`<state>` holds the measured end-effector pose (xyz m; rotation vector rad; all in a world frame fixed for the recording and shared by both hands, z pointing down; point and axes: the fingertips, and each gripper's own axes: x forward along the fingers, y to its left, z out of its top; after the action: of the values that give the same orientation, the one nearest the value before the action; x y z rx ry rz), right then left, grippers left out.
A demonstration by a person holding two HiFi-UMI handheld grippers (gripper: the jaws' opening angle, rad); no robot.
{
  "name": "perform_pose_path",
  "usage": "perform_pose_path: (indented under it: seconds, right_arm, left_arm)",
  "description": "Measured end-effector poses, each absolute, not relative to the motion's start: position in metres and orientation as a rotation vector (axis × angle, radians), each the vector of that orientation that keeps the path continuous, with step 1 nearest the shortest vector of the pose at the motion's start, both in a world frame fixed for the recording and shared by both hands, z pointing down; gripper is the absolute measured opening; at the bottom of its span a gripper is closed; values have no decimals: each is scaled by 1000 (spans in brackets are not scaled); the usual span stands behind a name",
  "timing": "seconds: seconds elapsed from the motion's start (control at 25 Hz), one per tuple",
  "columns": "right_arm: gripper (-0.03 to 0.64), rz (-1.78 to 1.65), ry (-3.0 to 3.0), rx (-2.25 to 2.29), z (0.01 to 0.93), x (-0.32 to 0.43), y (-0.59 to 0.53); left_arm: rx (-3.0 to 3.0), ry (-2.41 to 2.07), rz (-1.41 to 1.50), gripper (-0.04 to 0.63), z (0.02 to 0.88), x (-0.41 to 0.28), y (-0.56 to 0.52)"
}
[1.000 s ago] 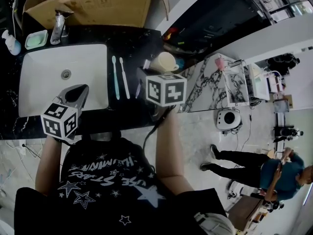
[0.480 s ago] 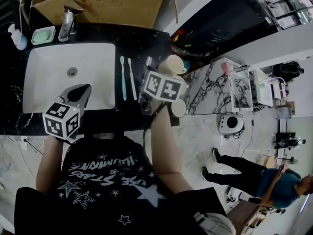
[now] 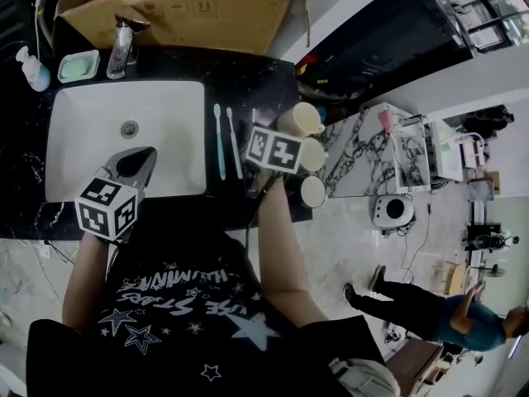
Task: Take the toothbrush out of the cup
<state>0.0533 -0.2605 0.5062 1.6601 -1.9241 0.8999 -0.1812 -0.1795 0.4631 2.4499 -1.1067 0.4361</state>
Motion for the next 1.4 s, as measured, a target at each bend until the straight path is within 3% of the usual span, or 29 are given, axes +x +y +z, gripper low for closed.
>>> perform_pose_path:
  seconds: [0.32,0.6,1.24,1.4]
  right_arm:
    - [39,853,-1828,1670,518,57,-259]
    - [104,820,-1810,1698,510,54,-252]
    - [104,487,-2175,1586,434,6,-219]
    - [49,493,-2254,1463,438,0,-207]
  left_arm:
    - [2466,-1011,444,9,470,-190,-179]
    - [2450,-927,450,9,478,-202,-174]
    - [2402,-1156,390,9,458,-212,-144]
    - [2349,-1265,379,9,453,-201,-121]
